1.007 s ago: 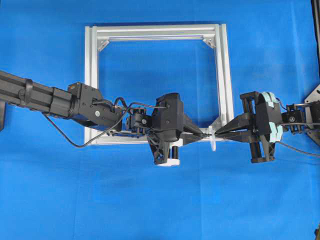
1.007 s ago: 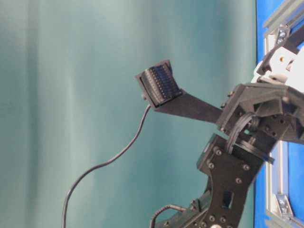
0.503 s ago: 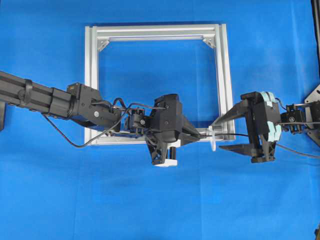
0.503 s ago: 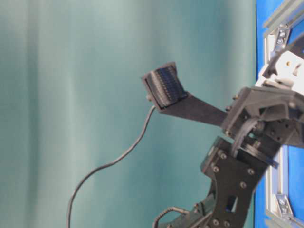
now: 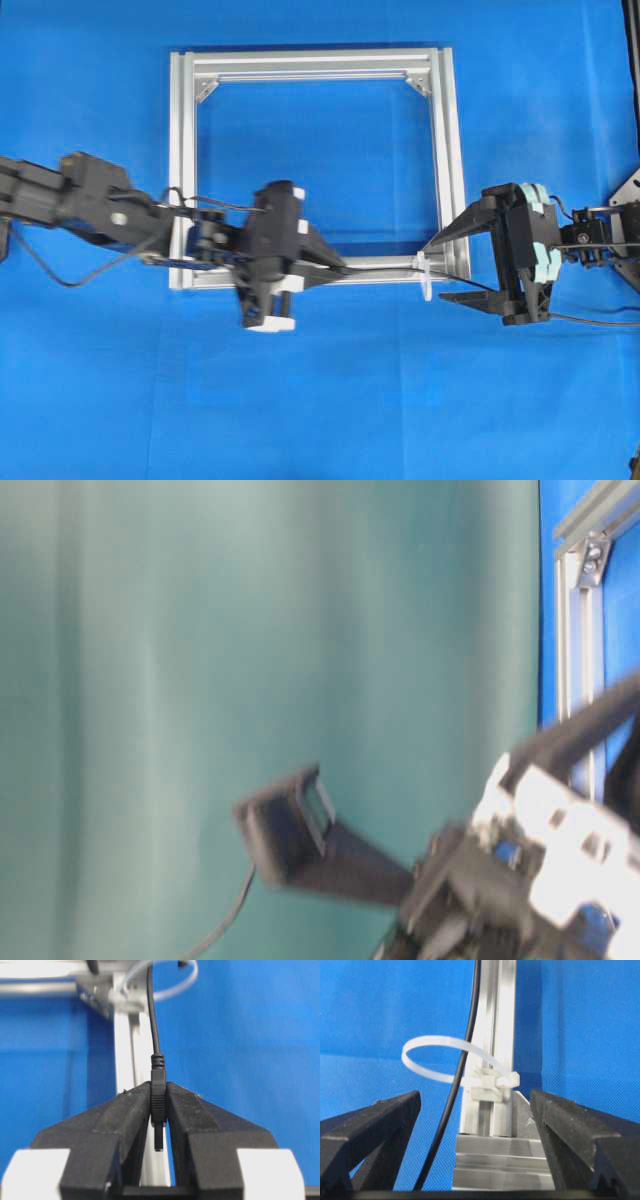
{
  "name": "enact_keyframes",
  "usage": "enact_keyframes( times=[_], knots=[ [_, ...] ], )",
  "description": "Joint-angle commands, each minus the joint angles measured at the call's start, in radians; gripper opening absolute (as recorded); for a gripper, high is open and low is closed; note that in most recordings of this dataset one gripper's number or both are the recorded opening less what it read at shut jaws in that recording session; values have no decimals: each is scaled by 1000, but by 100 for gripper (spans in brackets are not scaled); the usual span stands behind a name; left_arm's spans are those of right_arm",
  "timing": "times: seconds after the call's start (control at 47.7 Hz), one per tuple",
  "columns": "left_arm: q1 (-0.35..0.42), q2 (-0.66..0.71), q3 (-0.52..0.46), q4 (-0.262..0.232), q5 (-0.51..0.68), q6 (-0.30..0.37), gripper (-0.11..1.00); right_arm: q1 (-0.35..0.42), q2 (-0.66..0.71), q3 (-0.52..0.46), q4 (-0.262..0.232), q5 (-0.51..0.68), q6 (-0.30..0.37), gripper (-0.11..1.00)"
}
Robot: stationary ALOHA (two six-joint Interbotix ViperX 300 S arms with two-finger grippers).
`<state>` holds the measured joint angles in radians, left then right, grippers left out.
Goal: Insert the wire through the string loop located on the right side.
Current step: 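Open the right gripper and pull the cable leftward through the loop with the left gripper, then open the left gripper, releasing the cable, and hold both arms apart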
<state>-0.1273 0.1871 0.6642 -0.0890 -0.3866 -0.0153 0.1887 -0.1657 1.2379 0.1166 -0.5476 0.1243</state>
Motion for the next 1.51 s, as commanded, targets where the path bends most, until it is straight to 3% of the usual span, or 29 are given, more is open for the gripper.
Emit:
enact_keyframes(
  times=[0.0,0.357,0.734,0.923,1.342,1.405,1.489],
  knots=[
    [-8,-80,57,2,-11,-3,8,0,-14,-11,0,-5,-2,93],
    [-60,-302,350,2,-17,-6,8,6,-14,-12,-3,0,-5,93],
    [-63,-503,589,2,-20,-12,8,6,-14,-14,-3,0,-5,93],
    [-63,-558,646,2,5,-11,8,6,-14,-14,-3,0,-5,93],
    [-49,-555,638,0,49,-17,9,6,-14,-15,-3,0,-5,93],
    [-46,-558,640,2,51,-17,17,6,-14,-15,-3,0,-5,93],
    [-43,-558,641,0,51,-15,42,6,-15,-15,-3,2,-5,93]
  ],
)
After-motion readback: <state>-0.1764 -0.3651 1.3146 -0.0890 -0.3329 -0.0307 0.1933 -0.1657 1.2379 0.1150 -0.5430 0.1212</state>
